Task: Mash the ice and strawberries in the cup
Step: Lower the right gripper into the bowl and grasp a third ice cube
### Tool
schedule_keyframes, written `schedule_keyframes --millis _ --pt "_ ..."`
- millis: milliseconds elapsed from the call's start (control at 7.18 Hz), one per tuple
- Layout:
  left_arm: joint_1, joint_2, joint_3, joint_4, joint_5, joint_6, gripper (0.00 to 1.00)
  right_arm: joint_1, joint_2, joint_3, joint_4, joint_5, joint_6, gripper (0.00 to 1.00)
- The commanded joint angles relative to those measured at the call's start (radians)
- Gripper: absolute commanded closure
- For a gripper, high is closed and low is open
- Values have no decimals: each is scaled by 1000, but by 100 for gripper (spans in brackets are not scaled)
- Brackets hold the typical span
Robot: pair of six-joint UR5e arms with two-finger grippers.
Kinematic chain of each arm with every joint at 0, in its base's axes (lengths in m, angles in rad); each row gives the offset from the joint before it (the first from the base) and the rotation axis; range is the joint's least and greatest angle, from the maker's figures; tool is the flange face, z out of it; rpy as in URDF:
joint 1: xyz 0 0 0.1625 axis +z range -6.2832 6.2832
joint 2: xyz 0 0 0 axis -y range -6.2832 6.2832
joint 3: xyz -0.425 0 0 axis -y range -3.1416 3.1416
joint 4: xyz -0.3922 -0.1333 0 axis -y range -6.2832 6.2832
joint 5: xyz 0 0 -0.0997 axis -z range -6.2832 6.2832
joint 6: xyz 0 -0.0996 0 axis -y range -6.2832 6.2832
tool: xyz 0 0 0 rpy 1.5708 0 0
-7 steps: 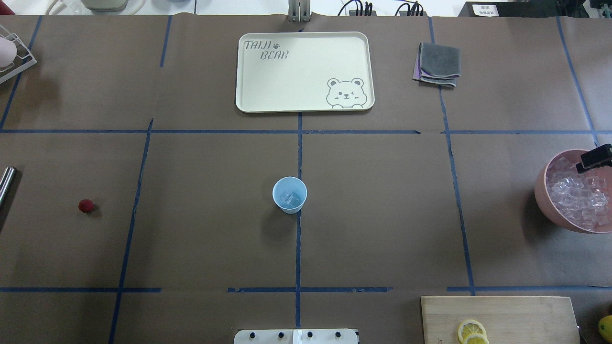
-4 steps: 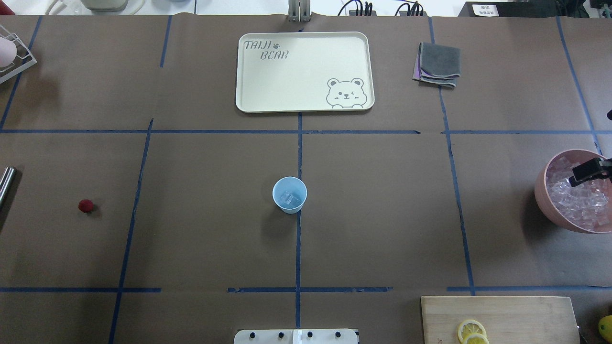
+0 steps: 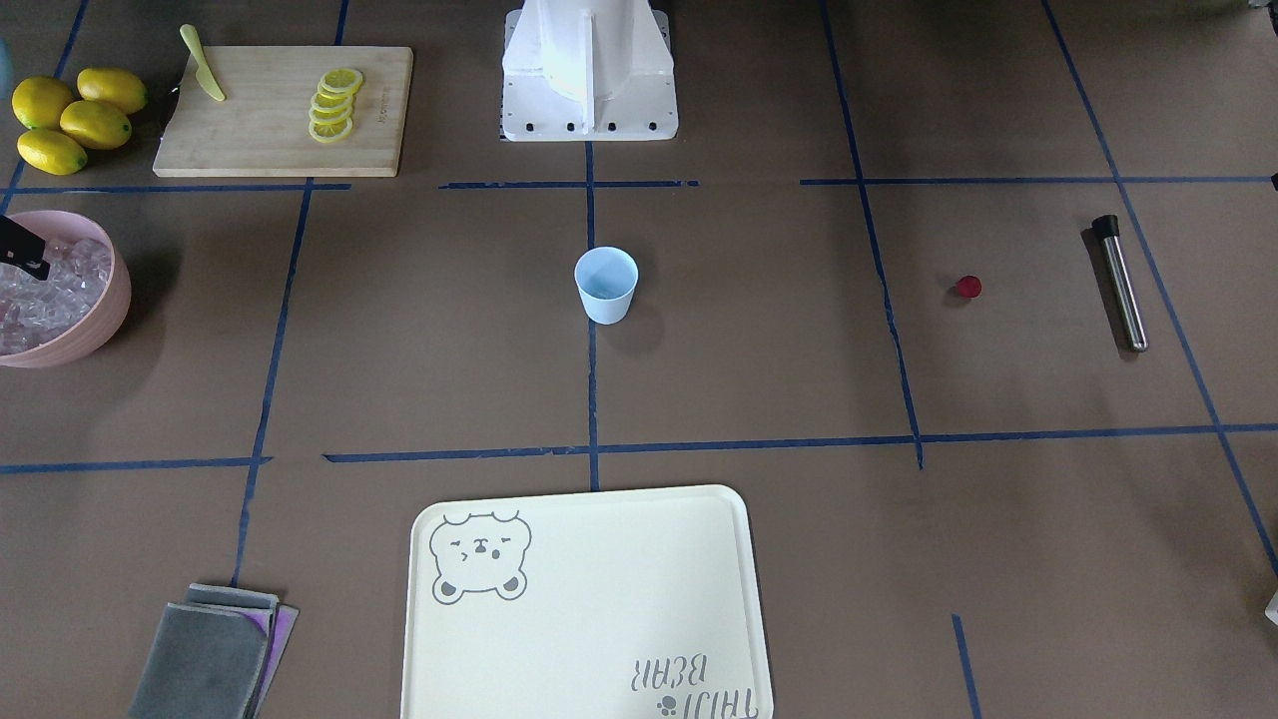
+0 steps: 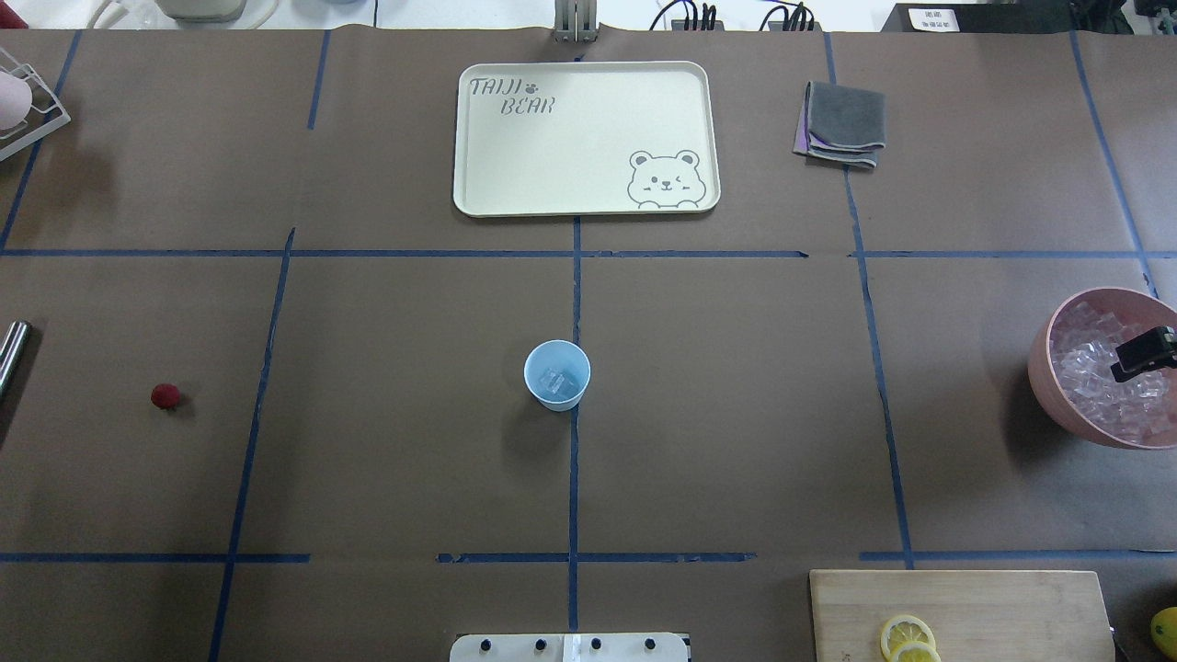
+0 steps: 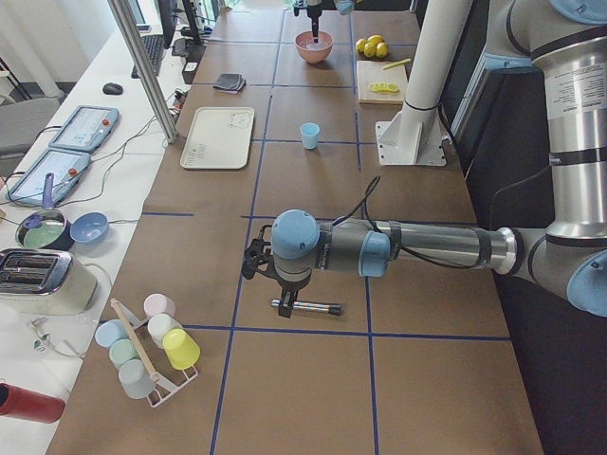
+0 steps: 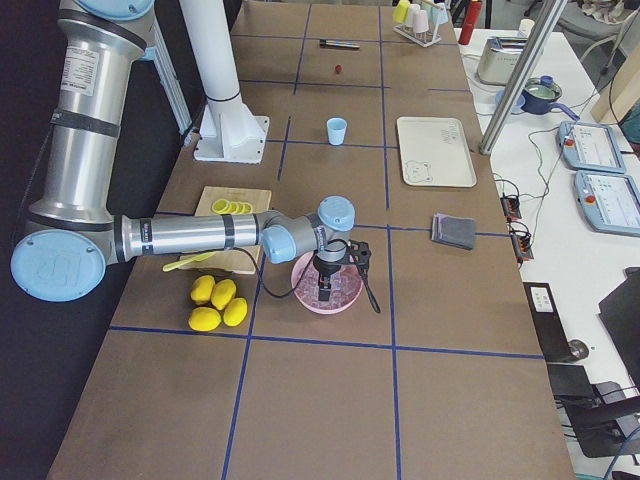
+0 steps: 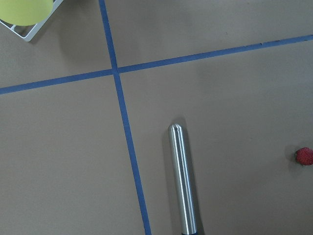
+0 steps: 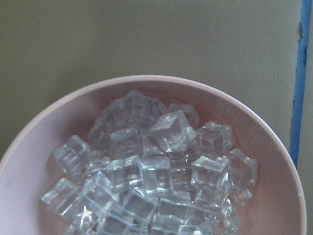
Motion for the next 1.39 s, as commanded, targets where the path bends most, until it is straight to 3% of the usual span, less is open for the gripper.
schedule_keyframes --millis 0,975,1114,1253 --pt "0 0 0 -1 0 -1 0 -7 0 -9 1 0 15 15" --pt "0 0 2 -1 0 1 0 -8 1 -9 1 10 54 62" --pt "0 0 2 -1 0 1 0 -8 1 -9 1 10 54 74" --pt "0 0 2 -1 0 1 0 -8 1 -8 1 11 49 96"
